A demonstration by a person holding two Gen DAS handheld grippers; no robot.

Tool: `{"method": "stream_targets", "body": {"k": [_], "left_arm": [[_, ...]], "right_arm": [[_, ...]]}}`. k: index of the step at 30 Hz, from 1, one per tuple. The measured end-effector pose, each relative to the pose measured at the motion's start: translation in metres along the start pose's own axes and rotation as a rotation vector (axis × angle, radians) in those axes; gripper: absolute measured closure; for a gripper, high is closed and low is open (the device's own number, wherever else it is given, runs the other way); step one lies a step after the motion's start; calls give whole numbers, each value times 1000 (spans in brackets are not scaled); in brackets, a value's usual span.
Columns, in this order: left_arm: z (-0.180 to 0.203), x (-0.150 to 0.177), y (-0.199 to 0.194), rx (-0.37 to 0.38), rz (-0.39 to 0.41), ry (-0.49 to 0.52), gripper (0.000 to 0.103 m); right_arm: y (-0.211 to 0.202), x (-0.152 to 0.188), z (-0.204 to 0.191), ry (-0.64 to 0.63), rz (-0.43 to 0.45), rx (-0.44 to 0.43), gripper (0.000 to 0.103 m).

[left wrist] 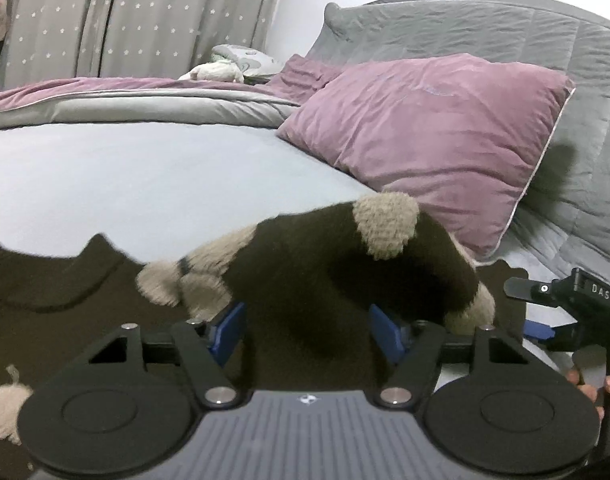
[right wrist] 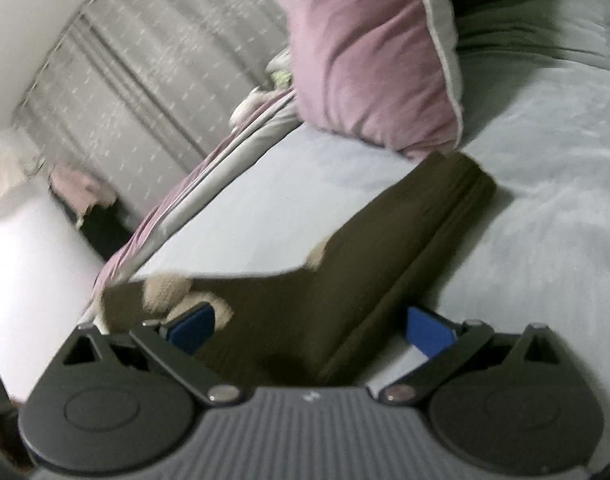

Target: Fold clothes

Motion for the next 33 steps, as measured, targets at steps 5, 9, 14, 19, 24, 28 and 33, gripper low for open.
{"method": "stream_targets", "body": {"k": [5,9,14,19,24,28,33], "left_arm": [[5,-8,22,2,4,-23,36],[11,-12,38,-2,-6,-17,36],[15,-17,55,-13,-42,-11,36],[20,-26,68,-12,-70,15,36],[33,-42,79,33,-60,56,36],[54,-47,73,105,-65,144,36],[78,-31,57,171,-81,289,36]], "right_arm": [[22,-13,0,-7,55,50,2],[36,-21,2,12,116,91,26],[42,-29,22,111,197,118,80],[27,-34,40,179,302,77,89],[5,-44,46,155,428,62,90],[-3,-48,54,142,458,75,90],[-6,-51,65,161,437,89,90]]}}
Point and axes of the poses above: each gripper's, at about its wrist camera, not at the fingertips, and y roughly the way its jaws point, z to its right, x to its underside, the point moved 1 cm from there along y, roughly the way its jaws point, and after that the axes turned 9 degrees about y, right-handed, at the moved point
